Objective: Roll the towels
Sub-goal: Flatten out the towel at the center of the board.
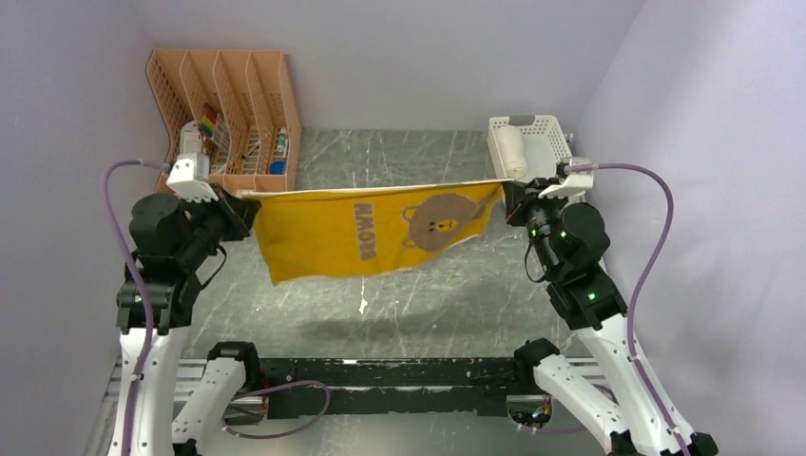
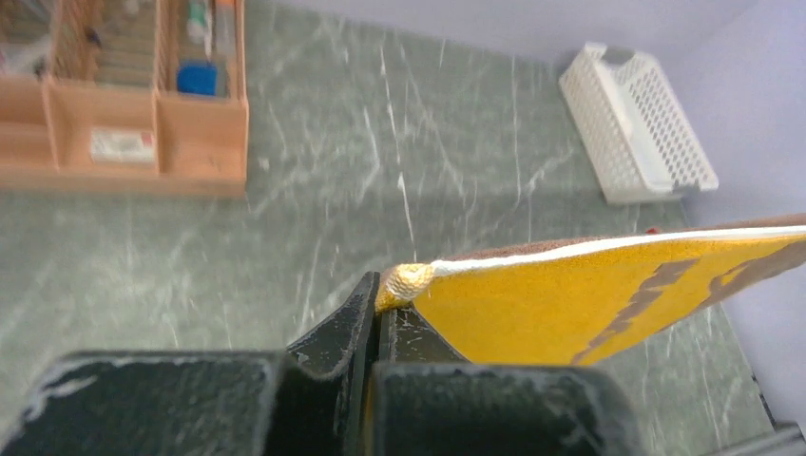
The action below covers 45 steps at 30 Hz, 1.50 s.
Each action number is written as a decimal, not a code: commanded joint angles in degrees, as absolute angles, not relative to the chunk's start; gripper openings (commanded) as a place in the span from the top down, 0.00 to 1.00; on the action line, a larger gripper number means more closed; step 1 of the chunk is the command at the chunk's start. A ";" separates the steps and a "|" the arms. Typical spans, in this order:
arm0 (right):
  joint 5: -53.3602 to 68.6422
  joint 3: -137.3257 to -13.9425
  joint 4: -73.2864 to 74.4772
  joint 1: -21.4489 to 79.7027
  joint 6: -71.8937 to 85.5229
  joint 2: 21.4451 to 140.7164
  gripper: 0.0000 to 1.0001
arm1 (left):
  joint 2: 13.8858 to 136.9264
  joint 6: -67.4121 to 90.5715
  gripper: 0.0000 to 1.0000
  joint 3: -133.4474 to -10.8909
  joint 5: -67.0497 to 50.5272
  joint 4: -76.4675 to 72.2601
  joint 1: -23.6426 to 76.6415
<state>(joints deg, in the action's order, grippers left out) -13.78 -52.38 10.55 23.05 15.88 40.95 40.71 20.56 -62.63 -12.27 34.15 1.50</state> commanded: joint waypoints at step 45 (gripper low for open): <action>-12.47 -81.03 10.02 9.01 17.71 113.95 1.00 | 128.28 8.00 0.88 -105.08 -19.69 28.48 1.93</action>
<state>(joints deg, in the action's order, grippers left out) -10.83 -79.02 8.88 10.46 20.03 112.75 127.26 9.93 -103.68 -19.55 31.27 2.26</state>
